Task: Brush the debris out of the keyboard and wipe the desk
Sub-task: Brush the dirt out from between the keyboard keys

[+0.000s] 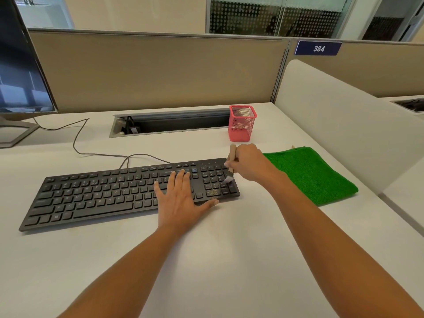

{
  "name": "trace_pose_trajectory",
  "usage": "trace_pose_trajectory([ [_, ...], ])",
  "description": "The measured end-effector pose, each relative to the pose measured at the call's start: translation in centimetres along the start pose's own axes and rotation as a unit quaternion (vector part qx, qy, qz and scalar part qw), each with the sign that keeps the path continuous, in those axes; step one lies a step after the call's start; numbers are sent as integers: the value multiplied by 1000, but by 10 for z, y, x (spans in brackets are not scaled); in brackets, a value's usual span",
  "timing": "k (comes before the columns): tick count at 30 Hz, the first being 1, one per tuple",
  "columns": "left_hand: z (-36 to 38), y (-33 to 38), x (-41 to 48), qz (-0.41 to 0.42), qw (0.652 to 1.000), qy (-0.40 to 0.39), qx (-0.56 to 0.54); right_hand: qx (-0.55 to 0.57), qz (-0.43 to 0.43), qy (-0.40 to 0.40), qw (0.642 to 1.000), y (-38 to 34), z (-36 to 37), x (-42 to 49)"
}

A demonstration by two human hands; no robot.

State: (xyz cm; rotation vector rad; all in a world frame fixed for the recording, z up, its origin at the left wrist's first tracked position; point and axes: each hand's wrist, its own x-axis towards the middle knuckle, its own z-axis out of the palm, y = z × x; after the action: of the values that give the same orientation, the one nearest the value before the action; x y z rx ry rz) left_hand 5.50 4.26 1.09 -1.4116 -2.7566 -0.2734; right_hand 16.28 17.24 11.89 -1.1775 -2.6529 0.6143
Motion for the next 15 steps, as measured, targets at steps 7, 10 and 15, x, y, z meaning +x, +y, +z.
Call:
trace_pose_trajectory([
  [7,2,0,1,1,1000,2,2,84,10,1,996,2,11,-8],
  [10,2,-1,1,2,1000,3,6,96,14,-62,993,5,9,-13],
  [15,2,-1,1,0,1000,9,-3,150,29,4,988,14,-1,-15],
])
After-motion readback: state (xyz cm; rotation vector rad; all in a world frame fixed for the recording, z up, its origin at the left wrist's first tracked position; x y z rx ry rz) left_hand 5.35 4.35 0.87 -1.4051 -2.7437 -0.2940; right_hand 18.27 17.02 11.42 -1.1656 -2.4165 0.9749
